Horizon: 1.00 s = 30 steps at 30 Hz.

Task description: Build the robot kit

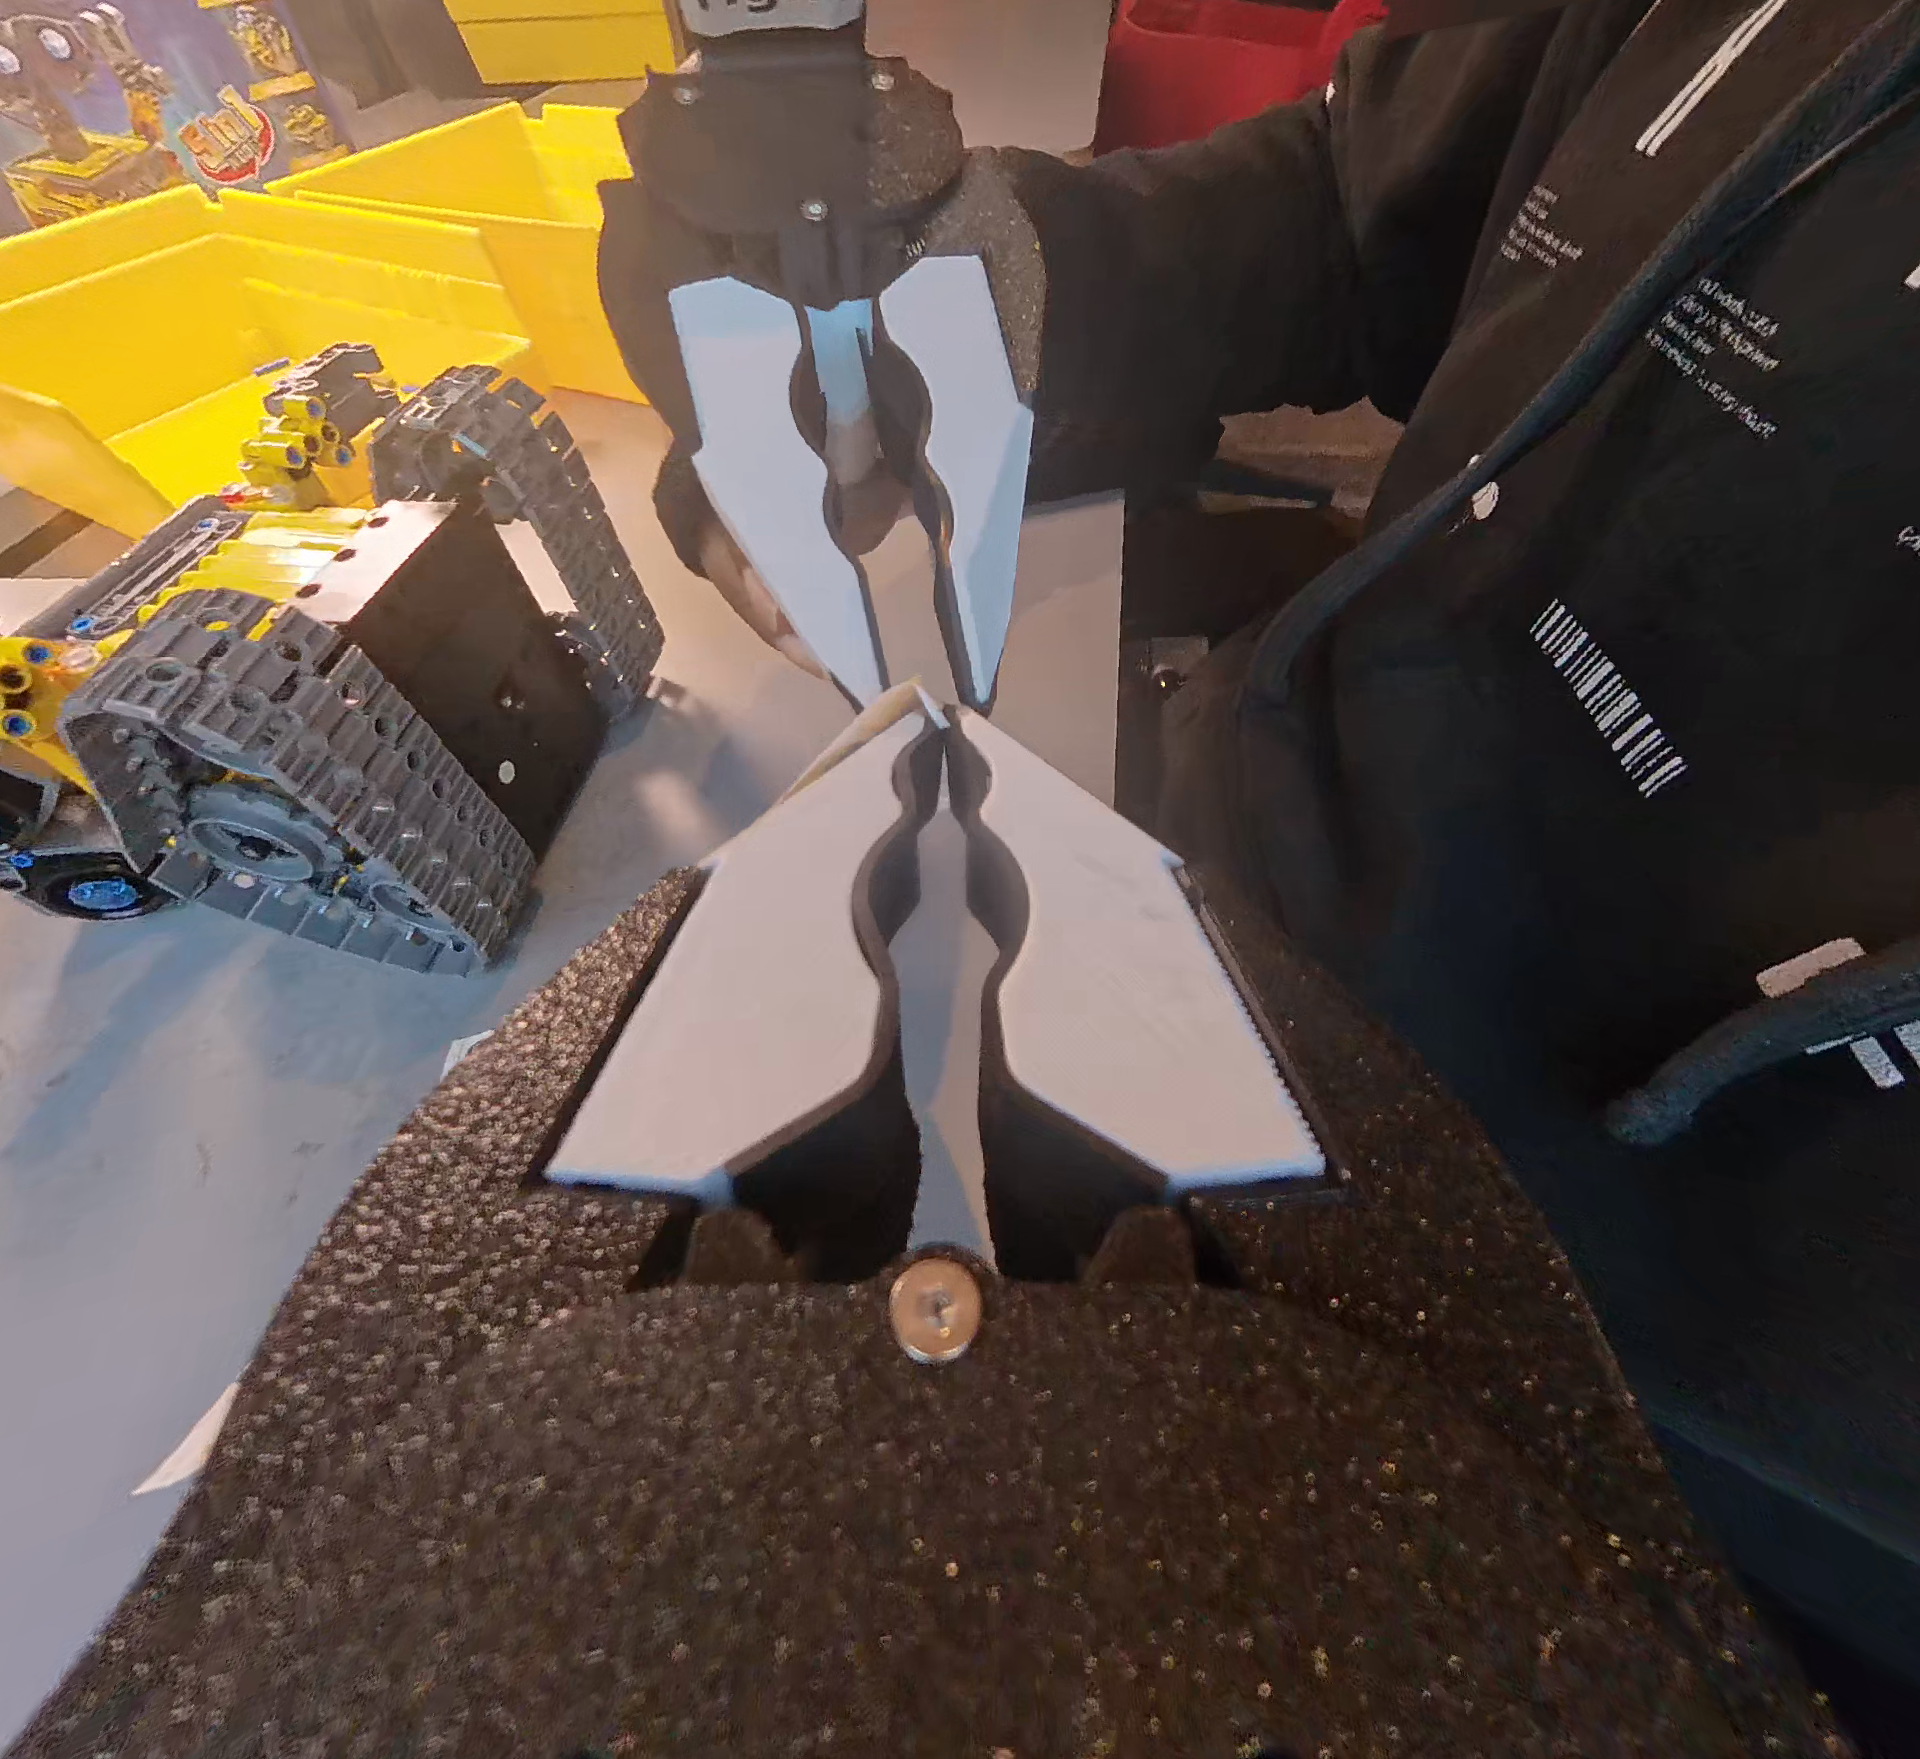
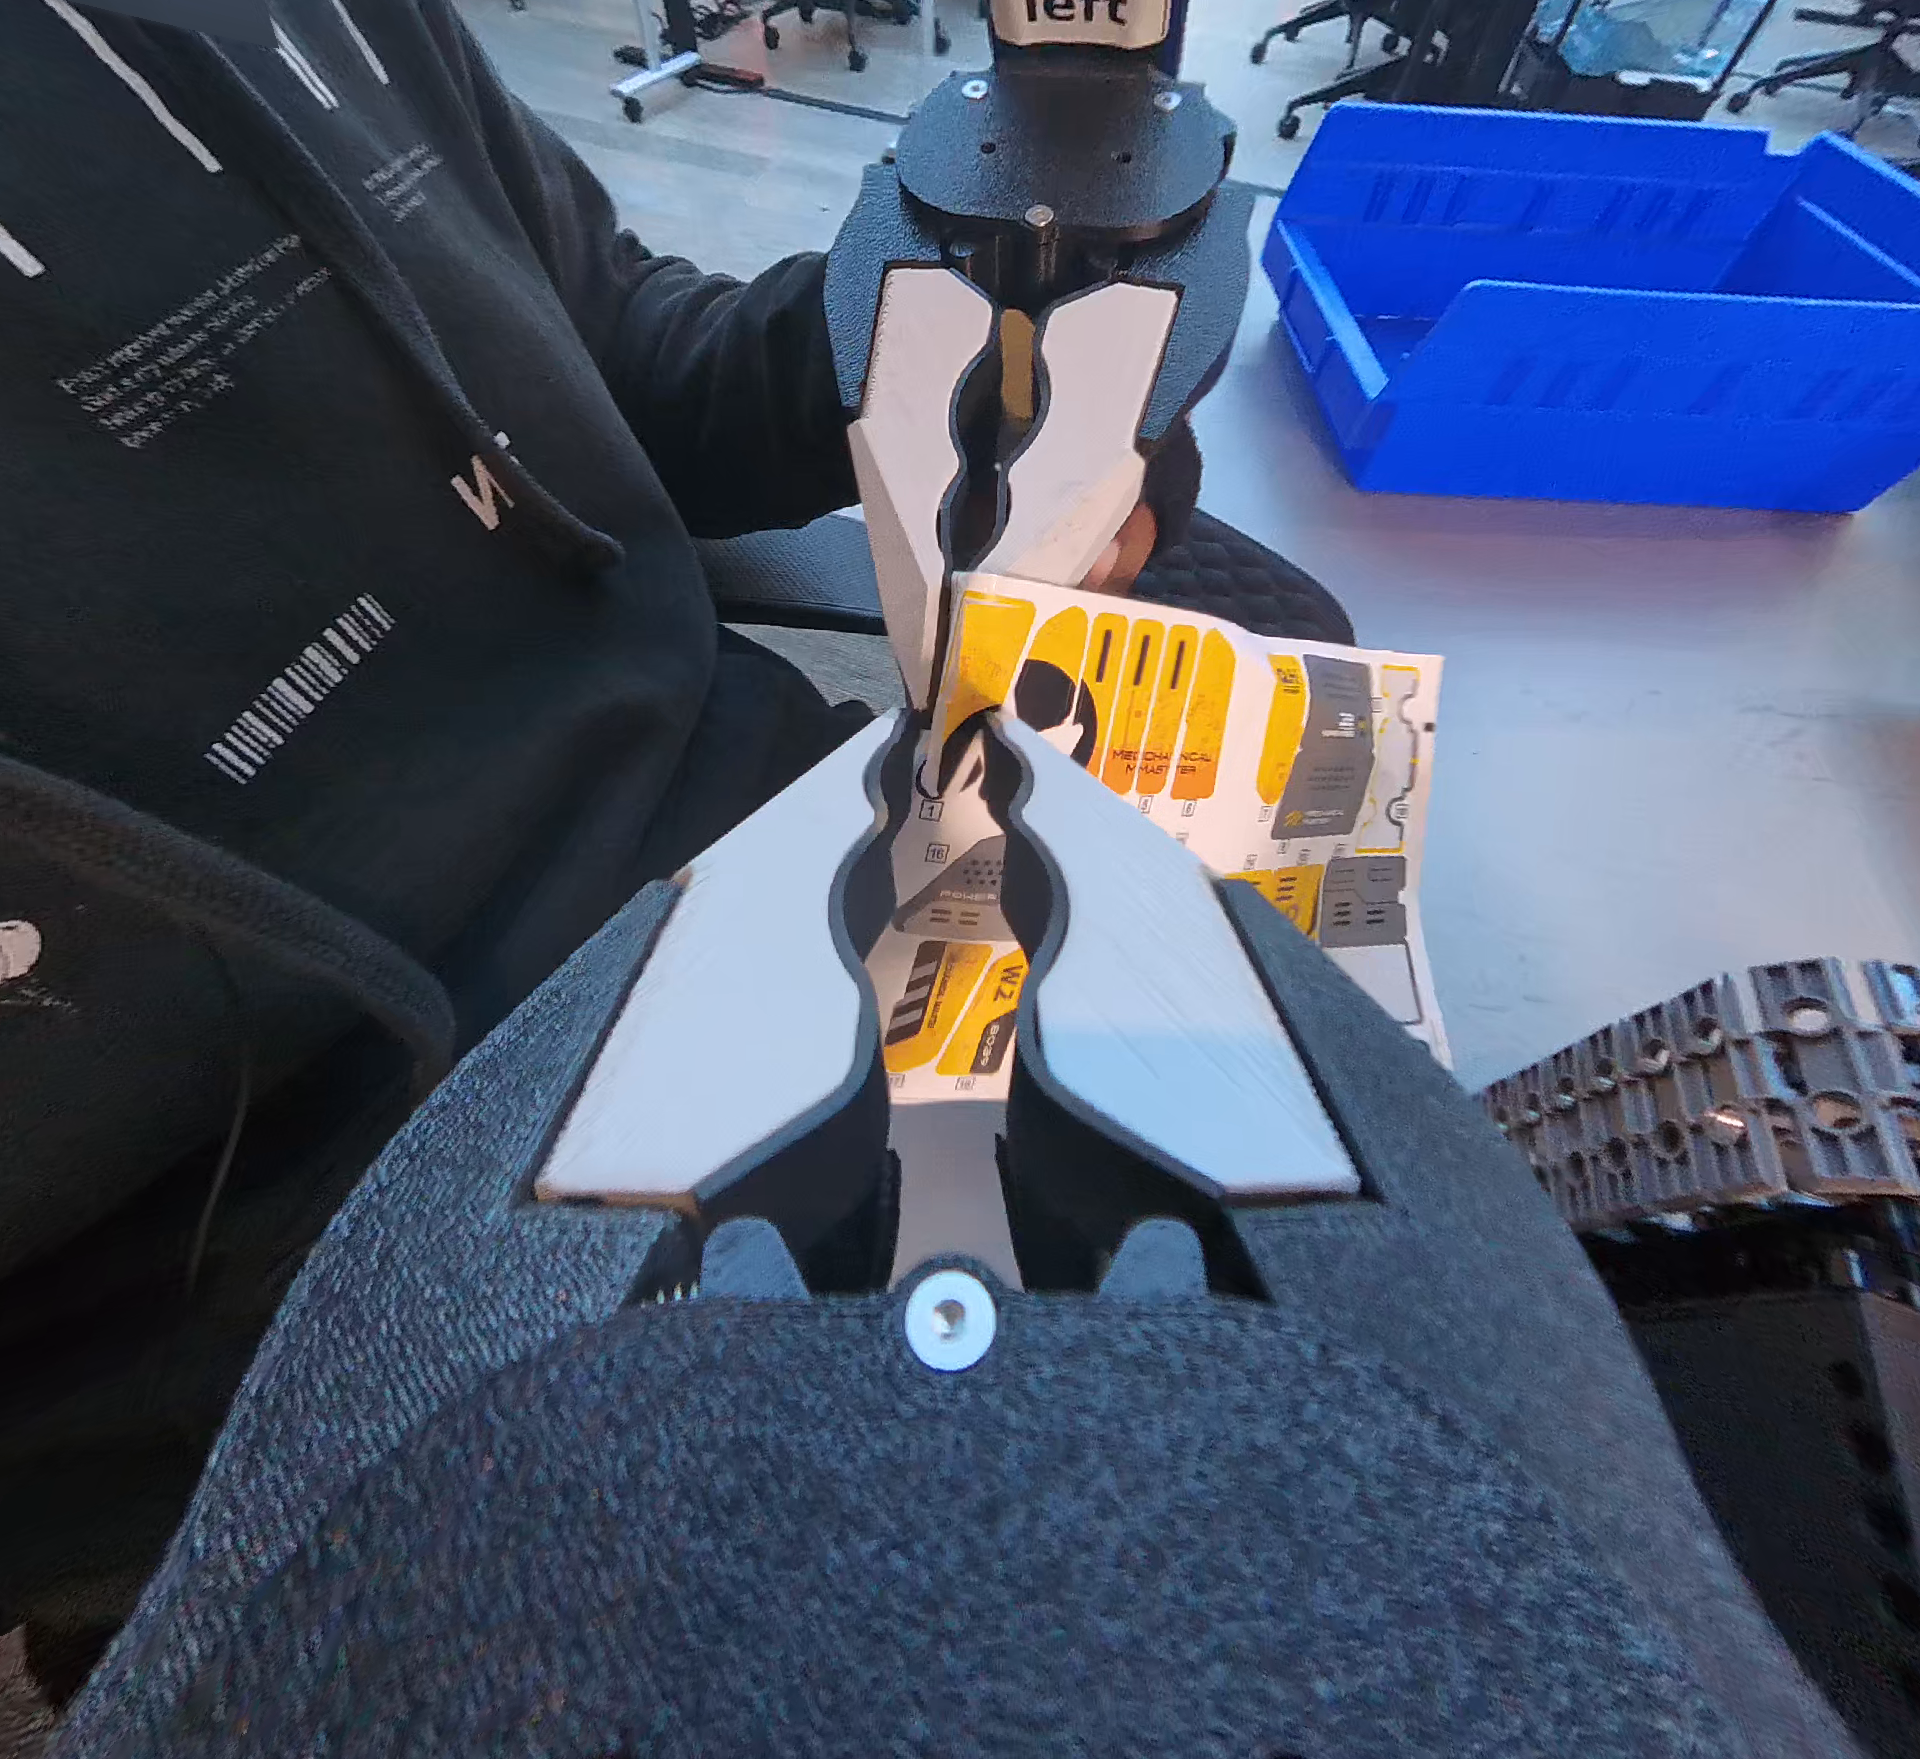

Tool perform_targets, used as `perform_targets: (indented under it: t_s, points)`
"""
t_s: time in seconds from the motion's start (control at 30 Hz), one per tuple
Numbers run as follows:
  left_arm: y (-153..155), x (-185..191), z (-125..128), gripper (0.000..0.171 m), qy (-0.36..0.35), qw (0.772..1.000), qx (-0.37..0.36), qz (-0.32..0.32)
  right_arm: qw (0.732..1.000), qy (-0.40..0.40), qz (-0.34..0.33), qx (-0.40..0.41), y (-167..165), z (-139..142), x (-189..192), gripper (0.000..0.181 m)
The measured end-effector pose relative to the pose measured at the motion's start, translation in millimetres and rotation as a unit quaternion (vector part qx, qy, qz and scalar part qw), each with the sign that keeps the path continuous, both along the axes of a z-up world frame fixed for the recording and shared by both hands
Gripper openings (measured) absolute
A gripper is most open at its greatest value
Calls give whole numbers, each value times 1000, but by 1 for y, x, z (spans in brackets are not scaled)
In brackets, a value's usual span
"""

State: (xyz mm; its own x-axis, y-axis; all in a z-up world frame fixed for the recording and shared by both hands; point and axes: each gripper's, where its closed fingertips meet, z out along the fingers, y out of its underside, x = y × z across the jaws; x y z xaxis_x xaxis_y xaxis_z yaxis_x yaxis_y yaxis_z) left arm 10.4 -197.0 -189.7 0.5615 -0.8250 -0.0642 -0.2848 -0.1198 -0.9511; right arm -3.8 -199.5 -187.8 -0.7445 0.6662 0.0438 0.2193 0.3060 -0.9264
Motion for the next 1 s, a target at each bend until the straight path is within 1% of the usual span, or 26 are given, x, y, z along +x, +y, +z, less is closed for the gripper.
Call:
perform_targets:
  t_s: [0.17, 0.33, 0.83, 0.93, 1.0]
  points:
    - [-4, 6, -4, 0, 28, 999, 2, -16, 999, -31, 29, -26, -2, -3, 9, 4]
    - [-5, 8, -7, 0, 42, 999, 3, -19, 997, -50, 43, -45, -3, -4, 12, 0]
    - [-8, 7, -5, 0, 25, 1000, 2, -19, 999, -7, -1, -32, 11, 7, 3, 0]
    - [-7, 5, -4, 0, 21, 1000, 4, -14, 999, -6, 4, -35, 10, 11, 5, 0]
    - [-6, 4, -3, 0, 19, 1000, 7, -12, 999, -13, 20, -41, 5, 11, 10, 2]
